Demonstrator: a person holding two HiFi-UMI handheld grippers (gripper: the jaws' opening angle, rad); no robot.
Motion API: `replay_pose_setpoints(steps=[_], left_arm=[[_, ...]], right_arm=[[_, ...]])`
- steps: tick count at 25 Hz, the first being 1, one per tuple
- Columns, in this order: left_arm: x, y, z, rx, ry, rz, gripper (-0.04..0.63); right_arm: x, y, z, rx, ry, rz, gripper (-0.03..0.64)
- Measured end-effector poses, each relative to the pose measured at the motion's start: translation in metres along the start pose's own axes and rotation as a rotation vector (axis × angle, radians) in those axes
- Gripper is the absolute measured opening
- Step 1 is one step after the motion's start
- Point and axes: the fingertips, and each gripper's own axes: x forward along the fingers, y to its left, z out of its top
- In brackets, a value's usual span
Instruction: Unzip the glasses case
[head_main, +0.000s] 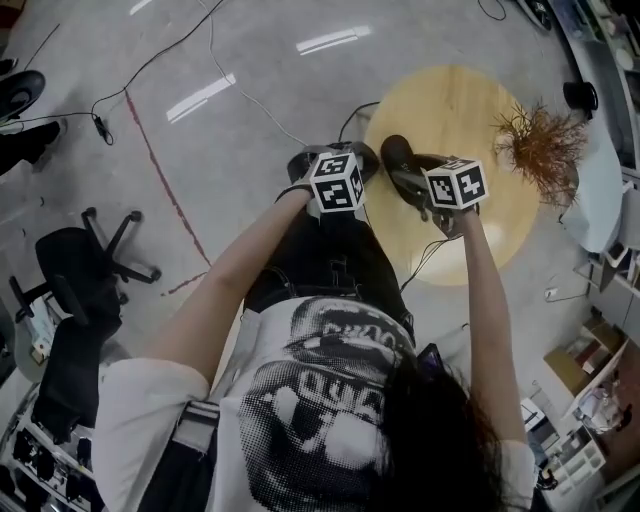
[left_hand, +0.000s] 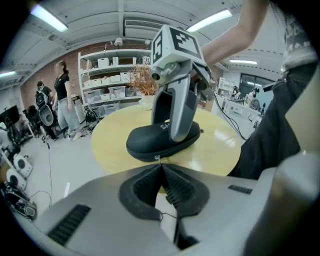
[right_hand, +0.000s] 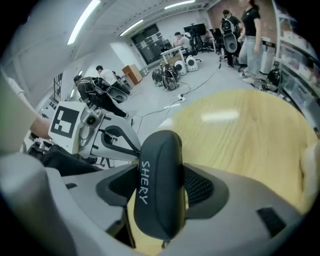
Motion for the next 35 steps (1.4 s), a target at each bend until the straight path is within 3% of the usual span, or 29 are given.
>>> replay_pose_setpoints(steps=[3,25,35], left_arm=[[-0.003,0.000,0.002,-0.041,-0.022,0.004,0.012],[-0.017,-0.070,-0.008,-0.036,-0.033,-0.057,0.012],[-0.028,-0.082,-0.023,-0.149,-0.058,-0.033,0.012]], right_arm=[[-0.001,0.001,0.002,0.112,-0.054,0.023,0.287],[0.005,0.001,0.007,0.710,-0.329,-0.023,0.278],[0.010,0.001,0.010,1.037,-0.475,-0.020,0.273]])
